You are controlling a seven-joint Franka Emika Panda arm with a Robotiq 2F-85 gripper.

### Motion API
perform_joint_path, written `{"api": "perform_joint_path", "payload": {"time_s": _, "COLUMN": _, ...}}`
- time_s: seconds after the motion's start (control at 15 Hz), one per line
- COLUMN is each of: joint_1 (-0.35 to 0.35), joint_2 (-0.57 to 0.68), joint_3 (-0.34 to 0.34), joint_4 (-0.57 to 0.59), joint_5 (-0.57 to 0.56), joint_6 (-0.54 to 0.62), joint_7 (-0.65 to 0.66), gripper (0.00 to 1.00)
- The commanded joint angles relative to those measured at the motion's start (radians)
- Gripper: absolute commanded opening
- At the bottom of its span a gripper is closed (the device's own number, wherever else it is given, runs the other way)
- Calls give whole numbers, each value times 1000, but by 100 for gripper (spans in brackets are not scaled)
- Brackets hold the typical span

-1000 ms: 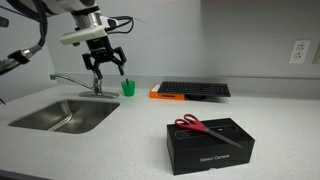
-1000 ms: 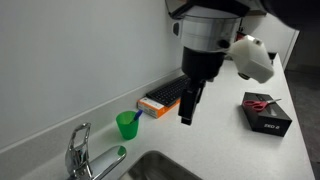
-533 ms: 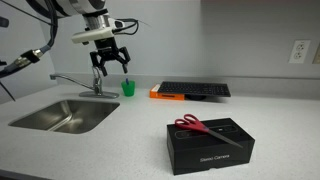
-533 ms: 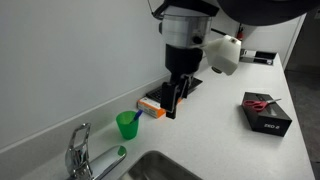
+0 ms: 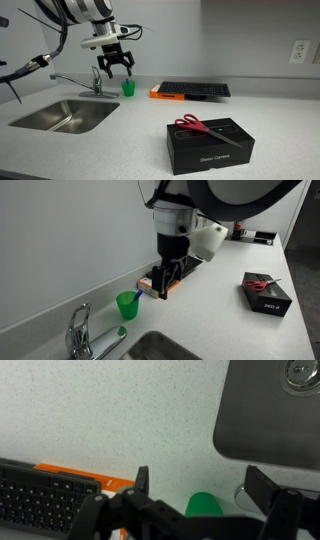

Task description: Pick up the pen from the green cup and put it on the countertop.

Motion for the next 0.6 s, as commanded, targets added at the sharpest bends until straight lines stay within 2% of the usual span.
{"api": "perform_joint_path", "payload": {"time_s": 0.0, "joint_1": 36, "joint_2": 138, "joint_3": -38, "joint_4": 167, "joint_5": -1, "joint_6": -50, "joint_7": 57, "gripper": 100}}
{"api": "perform_joint_path", "payload": {"time_s": 0.53, "joint_1": 76, "joint_2": 319, "joint_3": -69, "joint_4": 385, "joint_5": 53, "joint_6": -107, "joint_7": 119, "gripper": 100}}
